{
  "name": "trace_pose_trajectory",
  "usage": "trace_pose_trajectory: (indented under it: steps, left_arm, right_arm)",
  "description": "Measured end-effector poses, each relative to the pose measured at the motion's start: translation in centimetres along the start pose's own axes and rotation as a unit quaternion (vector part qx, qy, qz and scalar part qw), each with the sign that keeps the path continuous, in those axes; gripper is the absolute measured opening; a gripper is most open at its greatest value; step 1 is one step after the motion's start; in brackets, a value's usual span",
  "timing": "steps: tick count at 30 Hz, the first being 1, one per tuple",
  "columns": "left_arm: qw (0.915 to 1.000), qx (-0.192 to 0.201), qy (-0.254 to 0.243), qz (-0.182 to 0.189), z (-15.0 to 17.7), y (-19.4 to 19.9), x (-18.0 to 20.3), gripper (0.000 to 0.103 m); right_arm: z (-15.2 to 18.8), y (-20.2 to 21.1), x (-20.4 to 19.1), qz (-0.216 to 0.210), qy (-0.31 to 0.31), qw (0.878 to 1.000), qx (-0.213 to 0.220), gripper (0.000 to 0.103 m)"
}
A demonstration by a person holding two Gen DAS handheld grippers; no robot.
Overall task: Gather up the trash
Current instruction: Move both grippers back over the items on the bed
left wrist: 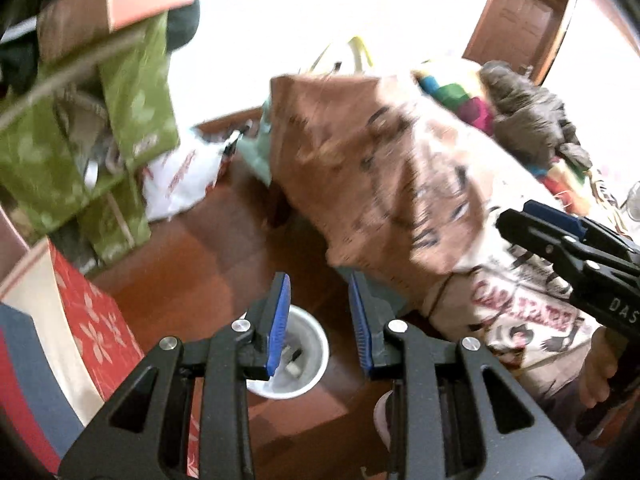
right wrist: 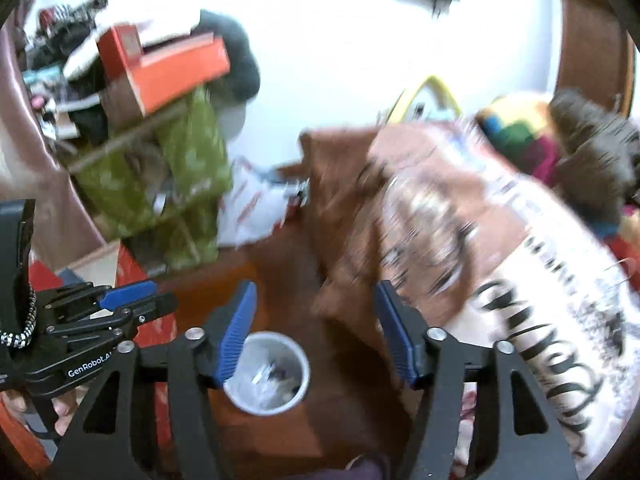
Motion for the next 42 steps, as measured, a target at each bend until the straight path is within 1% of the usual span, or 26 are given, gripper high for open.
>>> trace_pose_trajectory:
  steps: [2,3,4,5,6,7,8,10,15,16,17,18,19,21,24,28,30,33,35,37,40,42]
  left_arm:
    - [0.9997,0.018,-0.015,0.008,-0.8,1.8,1.9,0.030]
    - [0.9994,0.025,-0.021,0.010,-1.1,2.6,2.7,0.033]
    - [0.9989,0.034,-0.030,0.013,-1.4,3.4,3.7,0.040]
    - [0.9981,0.045,-0.040,0.017,-1.7,4.2,4.9,0.043]
    - [0.9969,0.057,-0.051,0.018,-2.1,5.1,6.1,0.049]
    - [0.9955,0.070,-0.061,0.018,-2.4,5.9,7.2,0.053]
    - [0.9943,0.079,-0.070,0.019,-2.5,6.5,8.3,0.055]
    - [0.9913,0.095,-0.088,0.023,-3.0,7.7,10.3,0.062]
    - [0.9838,0.125,-0.117,0.052,-4.1,9.9,15.6,0.074]
    - [0.9819,0.131,-0.125,0.057,-4.3,10.1,16.9,0.081]
    - [0.9805,0.135,-0.129,0.063,-4.5,10.3,17.7,0.085]
    - [0.9788,0.139,-0.133,0.071,-4.6,10.5,18.7,0.093]
    - [0.9765,0.145,-0.138,0.080,-4.8,10.5,19.9,0.098]
    - [0.9734,0.153,-0.147,0.086,-5.2,10.3,21.6,0.099]
    - [0.9705,0.149,-0.166,0.092,-5.6,9.1,24.8,0.100]
    - [0.9696,0.121,-0.180,0.114,-6.0,6.6,28.7,0.100]
    - [0.9693,0.104,-0.185,0.125,-6.1,5.0,30.5,0.100]
    - [0.9690,0.087,-0.195,0.125,-6.3,2.6,33.0,0.100]
    - [0.9684,0.074,-0.203,0.125,-6.3,1.0,34.5,0.100]
    - [0.9678,0.062,-0.211,0.122,-6.1,-0.9,35.9,0.100]
    - [0.9664,0.044,-0.224,0.119,-5.8,-3.2,37.4,0.100]
    - [0.9652,0.030,-0.233,0.115,-5.5,-4.9,38.4,0.100]
  right_arm:
    - [-0.4,3.1,1.4,0.022,-0.009,0.999,0.045,0.071]
    - [-0.4,4.1,1.7,0.029,-0.013,0.998,0.059,0.073]
    - [-0.4,5.4,2.4,0.039,-0.018,0.996,0.078,0.075]
    - [-0.4,7.0,3.3,0.052,-0.027,0.993,0.101,0.077]
    - [-0.4,7.9,3.9,0.058,-0.031,0.992,0.112,0.077]
    - [-0.4,9.4,4.8,0.069,-0.039,0.988,0.129,0.078]
    - [-0.3,10.3,5.4,0.078,-0.043,0.986,0.139,0.078]
    - [-0.1,12.3,7.1,0.102,-0.051,0.981,0.155,0.078]
    - [0.7,15.9,11.1,0.147,-0.078,0.970,0.178,0.078]
    - [1.1,16.7,12.3,0.160,-0.088,0.966,0.182,0.078]
    - [1.4,17.3,13.3,0.171,-0.095,0.963,0.183,0.078]
    - [1.7,17.7,14.0,0.180,-0.100,0.961,0.185,0.078]
    - [2.2,18.4,15.2,0.196,-0.108,0.957,0.185,0.078]
    - [2.9,19.0,17.0,0.216,-0.120,0.952,0.181,0.078]
    - [4.2,19.8,20.4,0.237,-0.149,0.947,0.159,0.078]
    - [5.8,20.0,23.8,0.233,-0.168,0.950,0.125,0.078]
    - [6.5,19.6,25.1,0.225,-0.164,0.955,0.103,0.078]
    - [7.8,18.6,27.1,0.220,-0.166,0.958,0.080,0.078]
    - [8.9,17.6,28.4,0.211,-0.175,0.960,0.059,0.083]
    - [9.6,16.4,30.0,0.198,-0.188,0.961,0.042,0.083]
    - [10.7,14.6,32.1,0.184,-0.208,0.960,0.028,0.083]
    - [11.2,13.2,33.7,0.185,-0.215,0.959,0.012,0.083]
Point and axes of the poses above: each gripper's, at about its wrist camera, not at the fingertips, and y roughly against the way its jaws point, x to its right, z to its underside, the point moved 3 cm from there along -y, roughly the way its jaws point, and after that the axes turned 4 degrees about -x, right-handed, at the moved point
